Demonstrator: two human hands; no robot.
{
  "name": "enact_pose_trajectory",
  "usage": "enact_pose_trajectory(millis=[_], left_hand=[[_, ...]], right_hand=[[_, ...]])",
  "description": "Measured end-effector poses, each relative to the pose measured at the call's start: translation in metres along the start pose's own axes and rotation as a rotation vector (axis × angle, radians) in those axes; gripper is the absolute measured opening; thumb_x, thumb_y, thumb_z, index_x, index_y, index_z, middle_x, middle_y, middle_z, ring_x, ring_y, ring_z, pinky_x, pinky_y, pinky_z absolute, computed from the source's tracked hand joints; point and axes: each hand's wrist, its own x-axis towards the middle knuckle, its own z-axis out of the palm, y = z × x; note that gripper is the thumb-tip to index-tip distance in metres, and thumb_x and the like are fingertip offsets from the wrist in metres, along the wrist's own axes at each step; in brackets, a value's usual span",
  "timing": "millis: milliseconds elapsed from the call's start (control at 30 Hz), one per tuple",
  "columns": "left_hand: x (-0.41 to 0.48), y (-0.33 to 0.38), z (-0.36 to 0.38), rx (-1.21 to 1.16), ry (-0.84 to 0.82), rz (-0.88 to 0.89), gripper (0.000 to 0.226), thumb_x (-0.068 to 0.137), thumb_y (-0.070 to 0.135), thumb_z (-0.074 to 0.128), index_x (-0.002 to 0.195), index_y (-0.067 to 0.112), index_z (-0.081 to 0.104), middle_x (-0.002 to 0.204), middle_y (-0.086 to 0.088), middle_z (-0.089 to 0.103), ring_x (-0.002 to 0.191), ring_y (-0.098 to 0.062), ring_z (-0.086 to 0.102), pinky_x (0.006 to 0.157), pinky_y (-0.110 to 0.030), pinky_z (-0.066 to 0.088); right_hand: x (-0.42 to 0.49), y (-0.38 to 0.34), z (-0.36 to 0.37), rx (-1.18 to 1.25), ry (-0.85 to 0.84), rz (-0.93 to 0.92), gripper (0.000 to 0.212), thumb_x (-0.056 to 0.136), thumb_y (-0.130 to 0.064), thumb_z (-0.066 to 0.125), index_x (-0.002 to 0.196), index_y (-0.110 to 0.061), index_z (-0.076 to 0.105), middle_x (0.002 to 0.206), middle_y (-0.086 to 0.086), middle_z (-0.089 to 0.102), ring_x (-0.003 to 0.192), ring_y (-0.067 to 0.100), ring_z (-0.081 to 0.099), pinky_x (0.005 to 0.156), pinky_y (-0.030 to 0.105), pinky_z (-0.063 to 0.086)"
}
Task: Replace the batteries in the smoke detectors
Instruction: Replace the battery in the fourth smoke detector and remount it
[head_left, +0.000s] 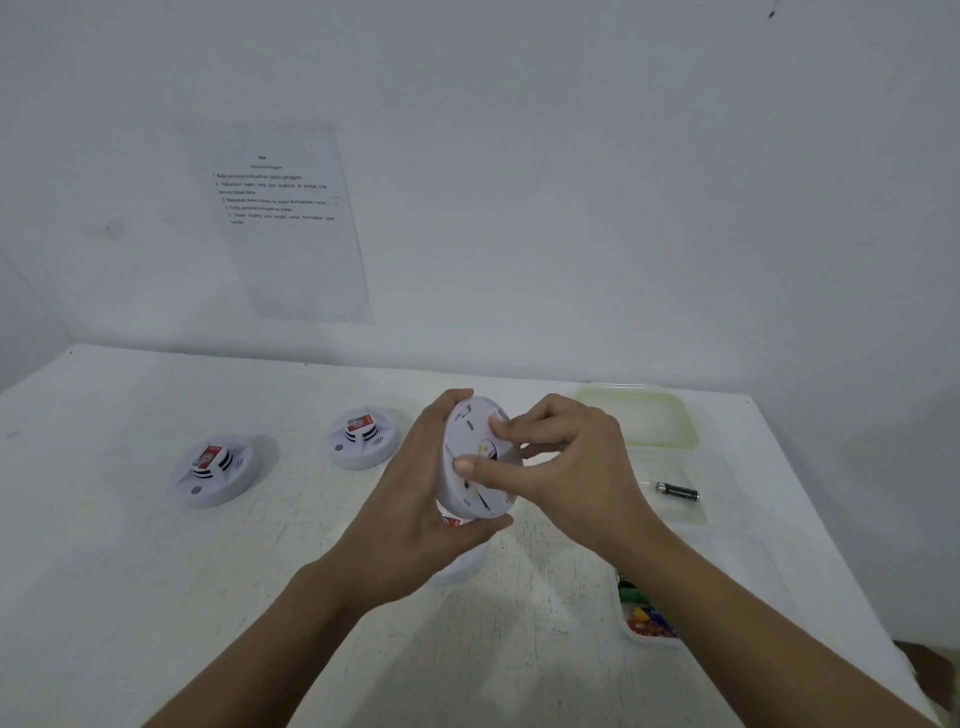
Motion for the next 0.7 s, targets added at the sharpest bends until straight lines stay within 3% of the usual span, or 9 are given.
enact_pose_trajectory(millis=[33,100,167,267,333,433,500,567,700], left_hand=[[0.0,0.002,-0.001,0.019,0.011,0.011,0.081,0.084,0.015,0.08,0.145,0.031,0.029,0.15,0.011,0.043,0.131,0.013,0.041,0.1,-0.001,0.038],[0.002,0.008,-0.003,0.034,0.025,0.045,0.081,0.082,0.014,0.082,0.142,0.033,0.031,0.145,0.017,0.044,0.131,0.013,0.042,0.103,-0.006,0.041],[0.005,0.01,-0.006,0.045,0.008,0.076,0.081,0.081,0.014,0.083,0.143,0.031,0.032,0.141,0.018,0.048,0.132,0.004,0.046,0.103,-0.012,0.045],[0.004,0.01,-0.007,0.081,0.011,0.096,0.084,0.08,0.02,0.083,0.145,0.032,0.032,0.139,0.023,0.048,0.132,-0.002,0.048,0.101,-0.012,0.045],[0.002,0.006,-0.004,0.086,0.015,0.083,0.083,0.082,0.019,0.082,0.148,0.026,0.032,0.144,0.015,0.048,0.135,-0.006,0.047,0.106,-0.018,0.046],[0.0,0.004,0.002,0.054,0.034,0.046,0.076,0.088,0.014,0.077,0.144,0.033,0.031,0.146,0.016,0.044,0.132,0.01,0.044,0.111,-0.017,0.041],[0.001,0.003,0.006,0.103,0.079,0.039,0.082,0.085,0.018,0.081,0.146,0.034,0.03,0.147,0.019,0.042,0.133,0.011,0.042,0.109,-0.011,0.039],[0.001,0.0,0.01,0.035,0.079,-0.002,0.076,0.084,0.014,0.081,0.14,0.034,0.034,0.142,0.021,0.044,0.129,0.015,0.043,0.098,-0.003,0.04],[0.001,-0.008,0.009,-0.015,0.037,-0.046,0.069,0.081,0.018,0.078,0.126,0.044,0.032,0.124,0.047,0.043,0.112,0.035,0.039,0.082,0.008,0.036]], right_hand=[[-0.001,-0.001,0.0,0.003,0.006,-0.015,0.045,0.058,-0.046,0.094,0.097,-0.026,0.083,0.083,-0.01,0.069,0.083,0.008,0.069,0.071,0.026,0.06],[-0.003,-0.002,0.001,-0.024,0.009,-0.083,0.044,0.066,-0.044,0.09,0.106,-0.031,0.08,0.084,-0.01,0.065,0.086,0.01,0.066,0.072,0.02,0.057],[-0.005,-0.004,0.003,-0.073,-0.003,-0.14,0.041,0.072,-0.046,0.085,0.111,-0.035,0.078,0.087,-0.011,0.062,0.088,0.01,0.063,0.073,0.017,0.053],[-0.006,-0.005,0.004,-0.055,0.0,-0.121,0.04,0.071,-0.052,0.08,0.108,-0.036,0.078,0.088,-0.01,0.064,0.088,0.009,0.064,0.071,0.015,0.052],[-0.006,-0.005,0.006,-0.018,0.041,-0.084,0.041,0.067,-0.051,0.085,0.103,-0.033,0.08,0.084,-0.01,0.067,0.084,0.01,0.066,0.068,0.018,0.054],[-0.005,-0.003,0.009,-0.015,0.104,-0.024,0.045,0.062,-0.051,0.089,0.098,-0.027,0.082,0.078,-0.012,0.07,0.077,0.008,0.068,0.066,0.023,0.057],[-0.005,-0.003,0.009,-0.003,0.124,0.007,0.046,0.06,-0.052,0.089,0.098,-0.026,0.082,0.078,-0.012,0.072,0.075,0.007,0.07,0.067,0.028,0.06],[-0.003,-0.003,0.01,0.035,0.129,0.044,0.045,0.061,-0.049,0.091,0.098,-0.025,0.083,0.081,-0.011,0.074,0.076,0.007,0.072,0.068,0.032,0.062],[-0.001,0.001,0.01,0.006,0.075,0.095,0.045,0.06,-0.052,0.091,0.099,-0.031,0.082,0.082,-0.011,0.074,0.075,0.008,0.072,0.069,0.034,0.063]])
